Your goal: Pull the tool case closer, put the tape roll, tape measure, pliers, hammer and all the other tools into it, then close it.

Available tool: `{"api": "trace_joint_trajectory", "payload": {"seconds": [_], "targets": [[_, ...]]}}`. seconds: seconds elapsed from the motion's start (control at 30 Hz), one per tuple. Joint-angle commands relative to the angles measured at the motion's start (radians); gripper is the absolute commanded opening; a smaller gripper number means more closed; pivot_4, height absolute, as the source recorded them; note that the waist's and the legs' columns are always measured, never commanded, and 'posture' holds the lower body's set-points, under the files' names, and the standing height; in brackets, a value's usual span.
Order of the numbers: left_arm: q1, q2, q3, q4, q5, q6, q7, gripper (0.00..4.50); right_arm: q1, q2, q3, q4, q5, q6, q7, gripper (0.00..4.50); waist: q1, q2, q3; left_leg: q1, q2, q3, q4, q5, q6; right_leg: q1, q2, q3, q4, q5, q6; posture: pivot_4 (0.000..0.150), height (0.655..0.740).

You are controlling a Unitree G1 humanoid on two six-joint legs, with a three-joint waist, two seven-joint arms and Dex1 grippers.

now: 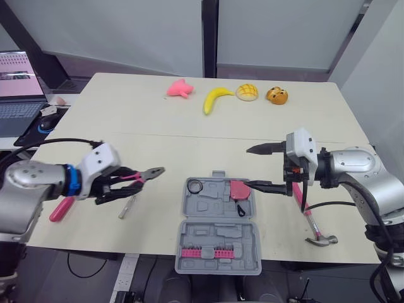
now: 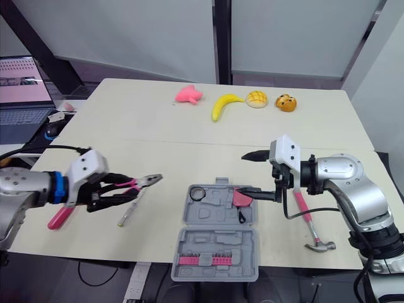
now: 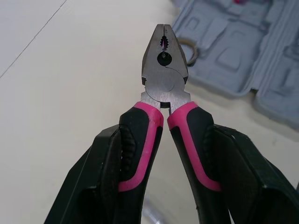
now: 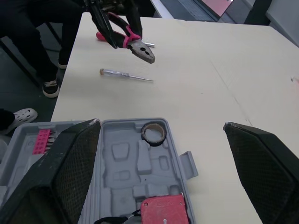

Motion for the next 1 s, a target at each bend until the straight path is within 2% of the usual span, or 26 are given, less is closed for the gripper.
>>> {"api": "trace_joint_trajectory", "payload": {"seconds": [0.03, 0.27, 0.47, 0.77, 1.0], "targets": [[-0.085, -0.036, -0.087, -0.081, 0.01, 0.039, 0.002, 2.47, 0.001, -0.016, 0.03, -0.025, -0.053, -0.024, -0.015, 4.5, 0.0, 0.0, 0.0, 0.0, 0.0, 0.0, 0.0, 0.0, 0.0, 0.0, 0.0, 0.0, 0.0, 0.0, 0.0, 0.15, 0.74], [-0.202, -0.148, -0.248, -0.141, 0.043, 0.1, 0.022, 2.47, -0.013, -0.008, 0.131, -0.044, -0.162, -0.002, -0.05, 4.5, -0.008, 0.0, 0.0, -0.001, 0.0, 0.0, 0.0, 0.0, 0.0, -0.002, 0.001, 0.001, 0.001, 0.0, 0.0, 0.15, 0.74], [-0.267, -0.228, -0.327, -0.141, 0.062, 0.137, 0.035, 2.47, -0.062, 0.045, 0.214, -0.071, -0.196, 0.067, -0.083, 4.5, -0.008, 0.0, 0.0, -0.003, 0.0, 0.0, 0.001, 0.0, 0.0, -0.004, 0.001, 0.0, 0.001, 0.0, 0.0, 0.15, 0.74], [-0.306, -0.285, -0.372, -0.126, 0.082, 0.144, 0.039, 2.47, -0.12, 0.118, 0.322, -0.02, -0.273, 0.084, -0.096, 4.5, -0.006, 0.0, 0.0, -0.004, 0.0, -0.001, 0.002, 0.0, 0.0, -0.004, 0.001, 0.0, 0.001, 0.0, 0.0, 0.15, 0.74], [-0.31, -0.289, -0.378, -0.125, 0.093, 0.169, 0.045, 2.47, -0.163, 0.154, 0.357, 0.018, -0.306, 0.082, -0.084, 4.5, -0.007, 0.0, 0.0, -0.004, 0.0, -0.001, 0.002, 0.0, 0.0, -0.004, 0.001, 0.0, 0.001, 0.0, 0.0, 0.15, 0.74]]}}
